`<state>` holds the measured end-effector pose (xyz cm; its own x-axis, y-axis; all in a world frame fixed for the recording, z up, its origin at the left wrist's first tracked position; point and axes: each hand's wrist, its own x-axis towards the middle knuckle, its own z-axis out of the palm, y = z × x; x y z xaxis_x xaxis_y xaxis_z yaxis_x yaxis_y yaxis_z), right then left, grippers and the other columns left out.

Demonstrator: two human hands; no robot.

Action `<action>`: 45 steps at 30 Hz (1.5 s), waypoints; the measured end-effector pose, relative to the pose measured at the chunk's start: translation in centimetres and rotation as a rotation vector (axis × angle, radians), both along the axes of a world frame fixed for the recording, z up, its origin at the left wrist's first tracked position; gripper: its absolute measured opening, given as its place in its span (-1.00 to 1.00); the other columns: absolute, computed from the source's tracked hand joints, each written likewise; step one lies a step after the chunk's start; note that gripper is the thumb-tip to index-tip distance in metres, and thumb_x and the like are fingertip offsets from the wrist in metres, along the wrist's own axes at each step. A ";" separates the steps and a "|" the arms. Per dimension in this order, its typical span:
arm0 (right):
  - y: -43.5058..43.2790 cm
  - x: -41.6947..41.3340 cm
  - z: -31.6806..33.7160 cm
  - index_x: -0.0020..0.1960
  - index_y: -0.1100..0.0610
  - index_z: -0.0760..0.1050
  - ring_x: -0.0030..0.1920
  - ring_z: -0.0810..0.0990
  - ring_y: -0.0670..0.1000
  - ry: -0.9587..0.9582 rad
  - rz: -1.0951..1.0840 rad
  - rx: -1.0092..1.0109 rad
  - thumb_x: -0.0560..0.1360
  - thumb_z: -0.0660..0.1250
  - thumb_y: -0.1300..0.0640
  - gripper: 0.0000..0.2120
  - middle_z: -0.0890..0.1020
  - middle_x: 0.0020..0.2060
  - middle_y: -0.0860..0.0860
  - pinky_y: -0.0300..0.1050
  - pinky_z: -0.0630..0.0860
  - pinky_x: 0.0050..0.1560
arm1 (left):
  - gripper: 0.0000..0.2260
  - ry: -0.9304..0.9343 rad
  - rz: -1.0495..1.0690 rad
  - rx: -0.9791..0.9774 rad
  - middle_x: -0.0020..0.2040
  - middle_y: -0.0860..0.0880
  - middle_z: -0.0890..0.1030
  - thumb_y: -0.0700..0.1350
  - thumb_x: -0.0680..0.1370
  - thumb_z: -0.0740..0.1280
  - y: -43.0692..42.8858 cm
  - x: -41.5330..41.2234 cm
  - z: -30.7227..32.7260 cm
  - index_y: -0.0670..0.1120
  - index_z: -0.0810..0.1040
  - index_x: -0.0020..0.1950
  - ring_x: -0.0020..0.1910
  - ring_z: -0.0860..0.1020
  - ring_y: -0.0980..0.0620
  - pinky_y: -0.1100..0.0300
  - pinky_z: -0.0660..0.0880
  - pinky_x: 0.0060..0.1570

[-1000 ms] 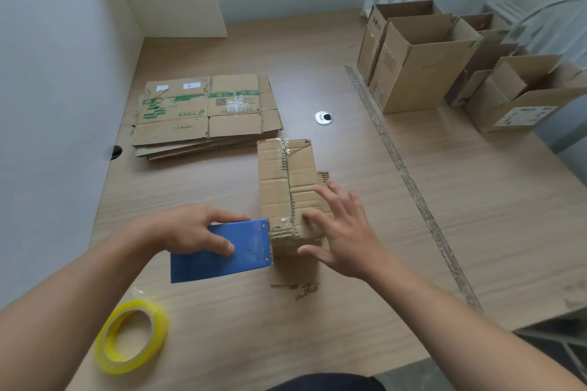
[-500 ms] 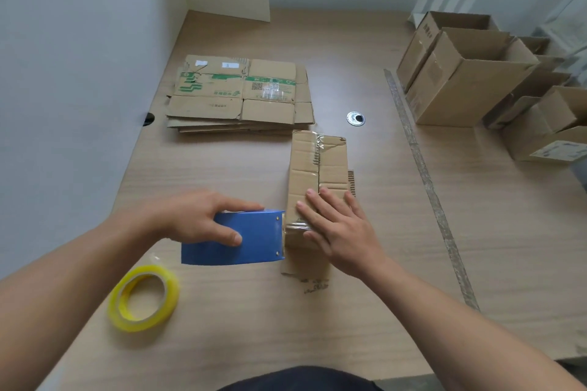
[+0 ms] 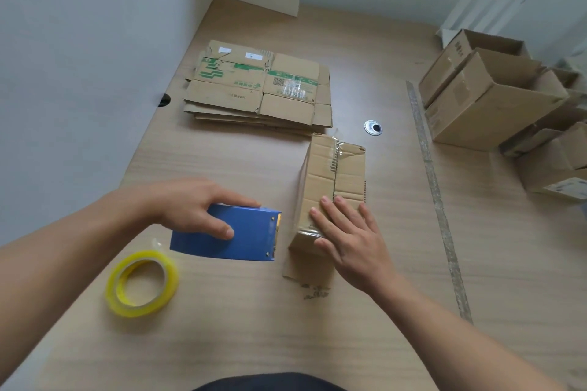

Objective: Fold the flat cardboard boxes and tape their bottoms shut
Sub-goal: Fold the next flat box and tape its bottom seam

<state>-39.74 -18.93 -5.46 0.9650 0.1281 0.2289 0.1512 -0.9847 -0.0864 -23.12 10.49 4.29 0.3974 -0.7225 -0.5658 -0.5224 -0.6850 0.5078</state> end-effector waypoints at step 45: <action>4.7 1.5 2.4 0.30 -0.04 0.45 0.46 0.30 0.06 0.221 -0.265 0.125 0.53 0.30 -0.23 -0.58 0.43 0.32 -0.04 0.31 -0.05 0.49 | -0.65 -0.609 0.302 0.147 0.09 -0.03 0.61 0.07 0.55 0.22 -9.3 -7.3 -3.2 0.15 0.39 0.35 0.07 0.58 -0.15 0.11 0.33 -0.18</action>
<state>-38.28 -14.21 -3.04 0.9888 -0.1486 0.0092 -0.1434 -0.9670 -0.2106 -30.44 1.21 1.14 0.8468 -0.4632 -0.2617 -0.4604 -0.8845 0.0758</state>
